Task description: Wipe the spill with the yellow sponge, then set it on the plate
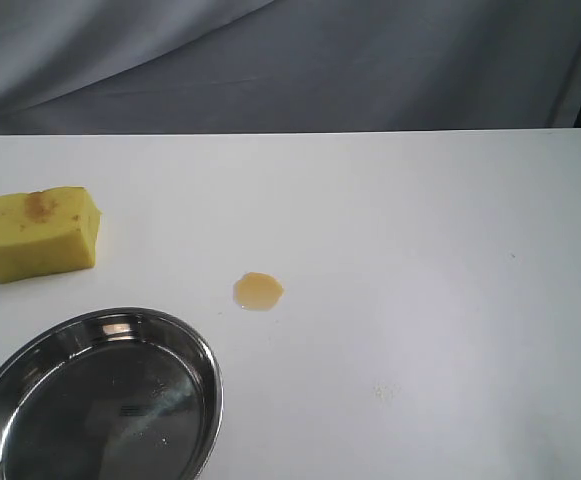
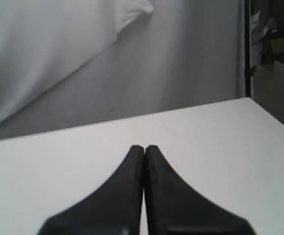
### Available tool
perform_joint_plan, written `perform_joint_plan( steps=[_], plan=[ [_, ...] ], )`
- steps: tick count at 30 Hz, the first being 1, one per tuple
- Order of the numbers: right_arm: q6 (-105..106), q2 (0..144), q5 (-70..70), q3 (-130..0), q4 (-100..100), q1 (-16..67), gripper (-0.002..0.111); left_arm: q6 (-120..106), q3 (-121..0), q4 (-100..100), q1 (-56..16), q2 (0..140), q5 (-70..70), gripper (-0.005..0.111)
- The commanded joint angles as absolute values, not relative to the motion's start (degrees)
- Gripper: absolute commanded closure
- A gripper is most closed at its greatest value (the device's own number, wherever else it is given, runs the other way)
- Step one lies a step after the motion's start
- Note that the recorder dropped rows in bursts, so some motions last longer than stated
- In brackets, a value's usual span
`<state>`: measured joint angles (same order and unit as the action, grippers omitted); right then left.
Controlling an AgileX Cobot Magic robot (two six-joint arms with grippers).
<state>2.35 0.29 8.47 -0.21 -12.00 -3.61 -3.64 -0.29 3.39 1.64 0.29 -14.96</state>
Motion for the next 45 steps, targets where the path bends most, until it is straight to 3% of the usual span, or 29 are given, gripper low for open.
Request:
perform_joint_plan(
  steps=[1, 13, 20, 33, 45],
  plan=[
    [2.3, 0.0, 0.0, 0.0, -15.9, -3.9, 0.108, -3.5, 0.0, 3.4, 1.7, 0.0, -14.7, 0.107],
    [-6.5, 0.0, -9.2, 0.0, -21.0, -3.9, 0.108, -3.5, 0.0, 3.4, 1.7, 0.0, -14.8, 0.107],
    [-6.1, 0.5, 2.7, -11.3, -20.6, -3.9, 0.108, -3.5, 0.0, 3.4, 1.7, 0.0, -14.8, 0.107],
    [13.0, 25.9, 22.0, -31.1, -16.4, 6.5, 0.108, -3.5, 0.0, 3.4, 1.7, 0.0, -14.8, 0.107],
    [24.0, 47.1, 28.7, -43.3, -15.5, 18.5, 0.108, -3.5, 0.0, 3.4, 1.7, 0.0, -14.8, 0.107]
  ],
)
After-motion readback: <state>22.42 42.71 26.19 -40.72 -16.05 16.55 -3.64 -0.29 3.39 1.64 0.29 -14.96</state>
